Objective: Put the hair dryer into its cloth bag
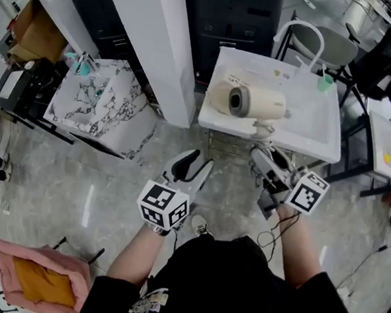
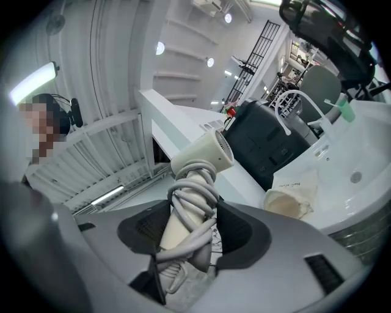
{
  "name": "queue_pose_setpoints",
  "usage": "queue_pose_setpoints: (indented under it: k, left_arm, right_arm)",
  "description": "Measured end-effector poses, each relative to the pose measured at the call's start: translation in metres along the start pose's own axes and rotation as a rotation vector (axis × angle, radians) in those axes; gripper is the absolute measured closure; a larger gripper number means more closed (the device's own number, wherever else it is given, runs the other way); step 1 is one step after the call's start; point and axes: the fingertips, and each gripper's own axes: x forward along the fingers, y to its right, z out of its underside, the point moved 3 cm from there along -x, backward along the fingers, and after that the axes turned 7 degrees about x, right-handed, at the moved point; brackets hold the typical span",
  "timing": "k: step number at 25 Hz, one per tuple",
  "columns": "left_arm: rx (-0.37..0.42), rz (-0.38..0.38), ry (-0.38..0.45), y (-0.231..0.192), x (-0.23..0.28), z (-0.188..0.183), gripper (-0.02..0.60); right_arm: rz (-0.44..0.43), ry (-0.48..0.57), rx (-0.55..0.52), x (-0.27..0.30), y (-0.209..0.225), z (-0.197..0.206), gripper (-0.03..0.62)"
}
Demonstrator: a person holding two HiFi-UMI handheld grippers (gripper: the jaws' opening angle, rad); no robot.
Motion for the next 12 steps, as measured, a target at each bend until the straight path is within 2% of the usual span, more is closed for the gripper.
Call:
queue_pose_setpoints:
  k: [12]
  left_arm:
    - [0.019,0.045,0.009,-0.033,0.009,-0.013,0.423]
  right_arm:
    - [0.037,0.049,-0.017,0.029,0.002,-0.013,0.359]
